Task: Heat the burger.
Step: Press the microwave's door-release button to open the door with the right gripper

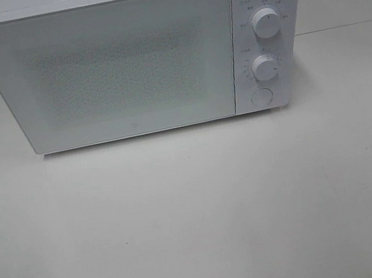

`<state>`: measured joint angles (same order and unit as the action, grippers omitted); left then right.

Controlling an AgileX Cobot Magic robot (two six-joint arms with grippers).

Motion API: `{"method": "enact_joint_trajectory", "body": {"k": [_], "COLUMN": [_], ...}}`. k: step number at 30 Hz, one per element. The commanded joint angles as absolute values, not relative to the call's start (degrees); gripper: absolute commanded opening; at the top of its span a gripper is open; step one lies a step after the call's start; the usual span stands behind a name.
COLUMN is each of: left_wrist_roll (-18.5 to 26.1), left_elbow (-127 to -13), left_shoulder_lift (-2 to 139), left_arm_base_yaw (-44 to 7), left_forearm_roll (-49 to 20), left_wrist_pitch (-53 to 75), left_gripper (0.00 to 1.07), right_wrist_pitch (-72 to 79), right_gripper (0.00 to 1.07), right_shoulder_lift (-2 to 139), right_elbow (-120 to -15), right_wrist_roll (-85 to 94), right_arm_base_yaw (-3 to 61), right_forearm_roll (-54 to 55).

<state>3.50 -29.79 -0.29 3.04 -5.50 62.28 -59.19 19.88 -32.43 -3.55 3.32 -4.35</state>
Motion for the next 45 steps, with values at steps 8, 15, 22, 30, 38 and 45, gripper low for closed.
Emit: {"method": "enact_joint_trajectory", "body": {"k": [8,15,22,30,38,45], "left_wrist_roll": [3.2,3.2,3.2,3.2,3.2,3.2], "left_elbow": [-29.6,-29.6,-29.6,-29.6,-29.6,-29.6], "left_shoulder_lift": [-1.2,-1.2,-1.1,-0.5,-0.5,-0.5], "left_arm_base_yaw": [3.2,3.2,3.2,3.2,3.2,3.2], "left_forearm_roll": [-5.4,-5.4,-5.5,-5.4,-5.4,-5.4], "left_wrist_pitch": [61.4,61.4,61.4,61.4,61.4,61.4], "left_gripper": [1.0,1.0,1.0,1.0,1.0,1.0], "right_wrist_pitch": [-55.2,-55.2,-55.2,-55.2,-55.2,-55.2], "right_gripper": [0.75,0.75,0.75,0.75,0.75,0.75], "right_shoulder_lift": [4.2,0.0,-2.0,-1.9,-1.9,-1.9], "right_elbow": [-28.1,-28.0,-28.0,-28.0,-28.0,-28.0], "right_wrist_roll": [0.0,-0.4,-2.2,-2.1,-2.1,-2.2], "right_arm_base_yaw": [2.9,2.9,2.9,2.9,2.9,2.9], "right_forearm_roll": [-4.0,-4.4,-5.7,-5.7,-5.7,-5.7]}}
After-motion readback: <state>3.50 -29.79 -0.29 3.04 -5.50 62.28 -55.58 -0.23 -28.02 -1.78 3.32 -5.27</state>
